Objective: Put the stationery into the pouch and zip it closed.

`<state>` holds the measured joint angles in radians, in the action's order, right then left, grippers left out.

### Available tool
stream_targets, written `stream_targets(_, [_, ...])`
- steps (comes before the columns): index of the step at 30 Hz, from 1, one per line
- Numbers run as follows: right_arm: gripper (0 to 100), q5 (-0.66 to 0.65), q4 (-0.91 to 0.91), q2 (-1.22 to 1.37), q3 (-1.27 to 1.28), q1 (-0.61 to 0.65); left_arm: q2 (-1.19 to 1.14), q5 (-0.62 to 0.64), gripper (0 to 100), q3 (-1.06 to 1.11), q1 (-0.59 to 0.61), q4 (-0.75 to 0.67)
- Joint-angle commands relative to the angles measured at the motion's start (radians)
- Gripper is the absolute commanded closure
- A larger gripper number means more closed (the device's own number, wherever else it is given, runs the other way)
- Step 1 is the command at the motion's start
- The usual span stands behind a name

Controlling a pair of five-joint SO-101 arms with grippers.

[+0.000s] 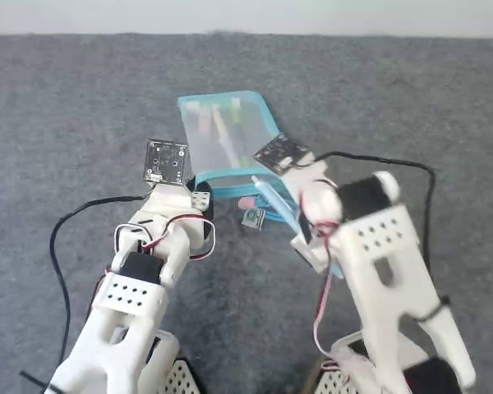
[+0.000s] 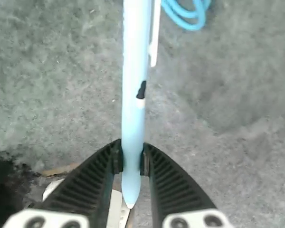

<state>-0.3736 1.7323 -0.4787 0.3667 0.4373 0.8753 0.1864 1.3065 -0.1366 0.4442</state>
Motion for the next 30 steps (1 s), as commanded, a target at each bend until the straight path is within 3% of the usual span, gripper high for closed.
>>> stream_targets(1, [99.1,0.049,0.022,0.16,-0.135,0.03,0.02,0.023,99,-0.018,-0.015,-0.035])
stream_targets(11, [99.1,0.057,0.058,0.427,-0.364,0.022,0.02,0.021,99,-0.018,-0.015,-0.034])
stream_targets(19, [99.1,0.186,0.056,0.601,-0.618,0.021,0.026,-0.008,99,-0.008,-0.023,-0.034])
stream_targets(30, [98.9,0.256,0.056,0.908,-1.074,0.024,0.029,-0.014,99,-0.001,-0.084,-0.032])
